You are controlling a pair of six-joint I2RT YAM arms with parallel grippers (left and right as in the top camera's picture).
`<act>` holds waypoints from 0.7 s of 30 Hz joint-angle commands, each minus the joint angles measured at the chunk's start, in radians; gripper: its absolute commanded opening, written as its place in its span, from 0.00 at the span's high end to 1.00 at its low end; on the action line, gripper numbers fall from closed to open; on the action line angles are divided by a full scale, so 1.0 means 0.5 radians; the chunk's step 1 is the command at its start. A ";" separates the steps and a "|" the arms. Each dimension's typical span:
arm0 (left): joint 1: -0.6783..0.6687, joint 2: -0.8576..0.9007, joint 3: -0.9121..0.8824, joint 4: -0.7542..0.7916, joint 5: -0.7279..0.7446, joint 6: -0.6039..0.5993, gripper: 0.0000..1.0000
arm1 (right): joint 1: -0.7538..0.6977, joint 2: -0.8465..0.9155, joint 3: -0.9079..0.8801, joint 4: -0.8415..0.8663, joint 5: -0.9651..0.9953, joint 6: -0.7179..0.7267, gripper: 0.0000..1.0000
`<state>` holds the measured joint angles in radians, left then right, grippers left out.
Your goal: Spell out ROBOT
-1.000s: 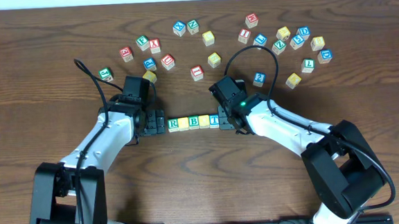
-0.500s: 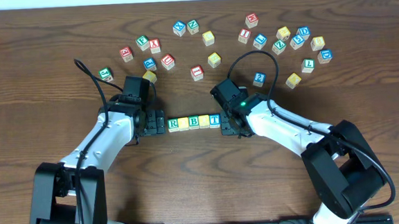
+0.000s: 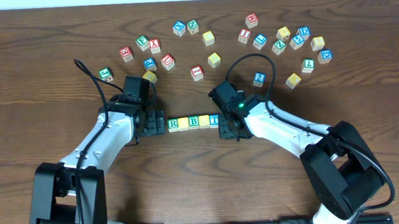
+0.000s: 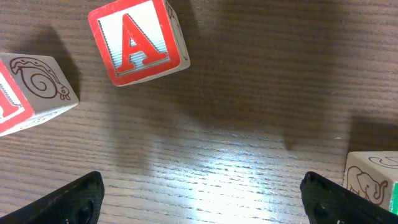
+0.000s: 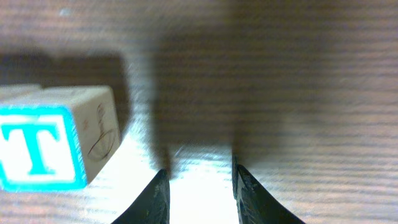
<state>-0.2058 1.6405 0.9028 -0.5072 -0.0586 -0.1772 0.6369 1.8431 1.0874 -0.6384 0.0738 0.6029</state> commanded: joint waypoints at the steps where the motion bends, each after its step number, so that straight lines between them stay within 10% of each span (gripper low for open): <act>1: -0.006 0.015 -0.021 -0.008 -0.005 -0.008 0.01 | 0.048 -0.009 -0.008 -0.021 -0.011 0.002 0.71; 21: -0.007 0.015 -0.021 -0.009 -0.004 -0.009 0.01 | 0.179 -0.099 -0.008 -0.032 0.027 0.003 0.70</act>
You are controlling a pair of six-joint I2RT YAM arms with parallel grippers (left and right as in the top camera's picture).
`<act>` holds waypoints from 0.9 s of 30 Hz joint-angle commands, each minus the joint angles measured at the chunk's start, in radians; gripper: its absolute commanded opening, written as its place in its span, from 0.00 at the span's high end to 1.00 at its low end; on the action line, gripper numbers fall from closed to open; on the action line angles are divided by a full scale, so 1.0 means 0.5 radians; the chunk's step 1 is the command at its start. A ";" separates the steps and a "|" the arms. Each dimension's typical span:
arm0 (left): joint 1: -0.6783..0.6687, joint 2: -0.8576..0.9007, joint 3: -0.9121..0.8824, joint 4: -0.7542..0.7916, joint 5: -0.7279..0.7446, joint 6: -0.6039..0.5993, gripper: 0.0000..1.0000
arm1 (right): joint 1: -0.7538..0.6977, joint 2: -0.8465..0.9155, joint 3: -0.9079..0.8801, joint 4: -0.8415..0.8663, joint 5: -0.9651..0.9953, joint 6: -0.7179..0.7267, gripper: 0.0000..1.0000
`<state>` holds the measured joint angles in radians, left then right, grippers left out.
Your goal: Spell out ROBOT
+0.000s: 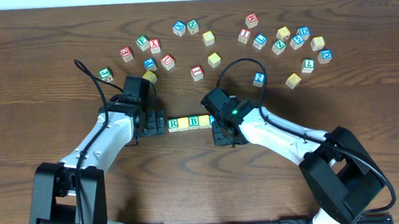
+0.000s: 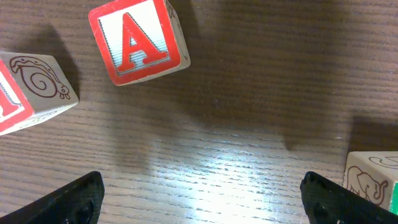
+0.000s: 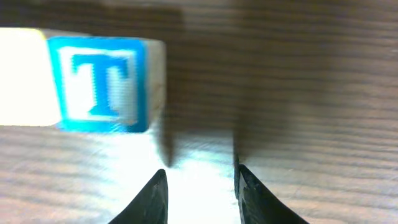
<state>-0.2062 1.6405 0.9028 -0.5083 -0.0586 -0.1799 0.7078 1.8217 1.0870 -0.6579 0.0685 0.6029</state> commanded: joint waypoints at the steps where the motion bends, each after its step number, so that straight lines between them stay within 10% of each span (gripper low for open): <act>1: -0.006 0.015 -0.021 -0.007 -0.004 -0.004 0.01 | 0.042 -0.057 -0.007 0.012 0.039 0.003 0.69; 27: -0.006 0.015 -0.021 -0.006 -0.004 -0.003 0.01 | 0.050 -0.061 -0.007 0.081 0.137 0.005 0.67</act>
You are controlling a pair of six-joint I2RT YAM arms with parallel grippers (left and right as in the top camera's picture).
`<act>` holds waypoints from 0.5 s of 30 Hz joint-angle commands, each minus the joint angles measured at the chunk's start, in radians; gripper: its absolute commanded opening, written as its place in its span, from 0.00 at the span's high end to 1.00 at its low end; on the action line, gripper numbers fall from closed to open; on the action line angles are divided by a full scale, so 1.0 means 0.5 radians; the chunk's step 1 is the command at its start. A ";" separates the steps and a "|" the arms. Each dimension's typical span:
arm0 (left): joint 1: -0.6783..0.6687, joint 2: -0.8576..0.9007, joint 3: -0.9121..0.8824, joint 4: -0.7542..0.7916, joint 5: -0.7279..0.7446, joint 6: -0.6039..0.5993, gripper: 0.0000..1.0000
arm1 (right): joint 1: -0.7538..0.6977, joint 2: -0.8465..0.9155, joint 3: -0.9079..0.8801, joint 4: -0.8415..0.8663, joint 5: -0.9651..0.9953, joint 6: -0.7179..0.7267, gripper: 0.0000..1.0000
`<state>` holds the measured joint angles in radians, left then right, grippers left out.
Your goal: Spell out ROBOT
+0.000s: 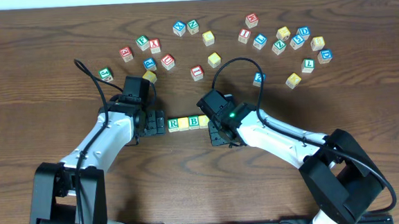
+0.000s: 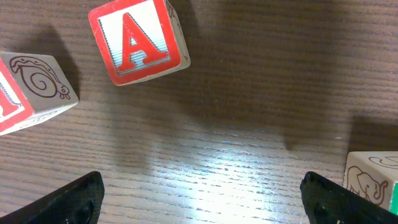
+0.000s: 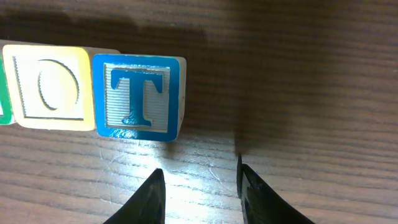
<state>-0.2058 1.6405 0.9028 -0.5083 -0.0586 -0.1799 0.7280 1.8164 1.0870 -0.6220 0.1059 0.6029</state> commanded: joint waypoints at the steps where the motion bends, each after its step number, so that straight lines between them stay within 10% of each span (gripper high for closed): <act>1: -0.007 0.015 -0.021 -0.006 -0.004 -0.003 0.01 | 0.010 -0.050 -0.007 0.014 0.074 0.005 0.67; 15: -0.006 0.015 -0.021 -0.006 -0.004 -0.003 0.01 | 0.010 -0.050 -0.007 0.053 0.106 0.003 0.66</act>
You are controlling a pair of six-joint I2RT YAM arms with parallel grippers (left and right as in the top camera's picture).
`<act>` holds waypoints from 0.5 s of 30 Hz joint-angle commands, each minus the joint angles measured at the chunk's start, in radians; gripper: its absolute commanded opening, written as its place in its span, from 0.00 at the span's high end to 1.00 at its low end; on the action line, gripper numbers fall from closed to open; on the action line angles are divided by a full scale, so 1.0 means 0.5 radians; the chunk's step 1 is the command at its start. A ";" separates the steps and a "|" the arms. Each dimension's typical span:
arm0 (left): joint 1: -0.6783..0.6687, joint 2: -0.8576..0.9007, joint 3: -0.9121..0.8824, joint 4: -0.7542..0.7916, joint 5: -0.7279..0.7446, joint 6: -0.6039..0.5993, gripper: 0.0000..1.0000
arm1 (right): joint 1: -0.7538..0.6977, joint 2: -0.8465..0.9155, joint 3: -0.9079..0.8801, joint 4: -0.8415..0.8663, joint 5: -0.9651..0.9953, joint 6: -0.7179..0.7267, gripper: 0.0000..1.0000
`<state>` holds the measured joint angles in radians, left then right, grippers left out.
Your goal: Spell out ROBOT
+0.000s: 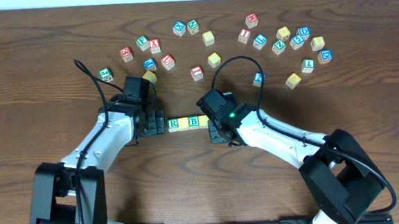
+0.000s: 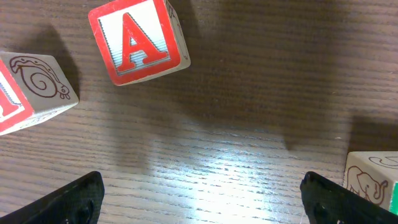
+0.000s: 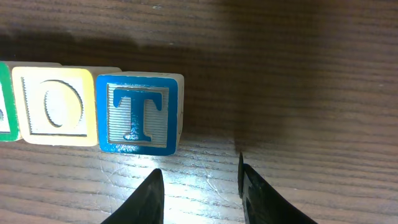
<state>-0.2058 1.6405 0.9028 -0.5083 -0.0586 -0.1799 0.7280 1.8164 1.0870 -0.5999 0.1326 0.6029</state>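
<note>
A row of letter blocks [image 1: 189, 122] lies mid-table, showing R, a yellow block, B and another yellow block; its right end is hidden under my right arm. The right wrist view shows that end: a yellow O block [image 3: 55, 114] and a blue T block [image 3: 138, 121] touching side by side. My right gripper [image 3: 202, 190] hangs open and empty just in front and right of the T. My left gripper [image 2: 202, 199] stands wide open and empty at the row's left end [image 1: 156, 121], near a red A block [image 2: 138, 40].
Several loose letter blocks [image 1: 213, 59] are scattered across the back of the table. A snail-picture block [image 2: 34, 84] and an elephant-picture block [image 2: 372, 177] lie either side of the left gripper. The right arm [image 1: 277, 131] crosses the table from the lower right.
In the right wrist view the O and T blocks sit slightly lower, nearer the fingers, so the right gripper has shifted a little. The left gripper and its blocks are unchanged.
My right gripper stood open to the right of the T block, at the row's right end. It then moved left, bringing the T and later the O into its view. The row and the open left gripper stayed still throughout.
</note>
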 commanded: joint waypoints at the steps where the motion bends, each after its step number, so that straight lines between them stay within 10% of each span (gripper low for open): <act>1: -0.006 0.015 -0.021 -0.006 -0.004 -0.003 0.01 | 0.010 -0.050 -0.007 0.009 0.053 0.003 0.66; 15: -0.007 0.015 -0.021 -0.007 -0.004 -0.004 0.01 | 0.010 -0.050 -0.007 0.025 0.086 0.002 0.66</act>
<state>-0.2058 1.6405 0.9028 -0.5083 -0.0586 -0.1799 0.7280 1.8164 1.0870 -0.5896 0.1532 0.6025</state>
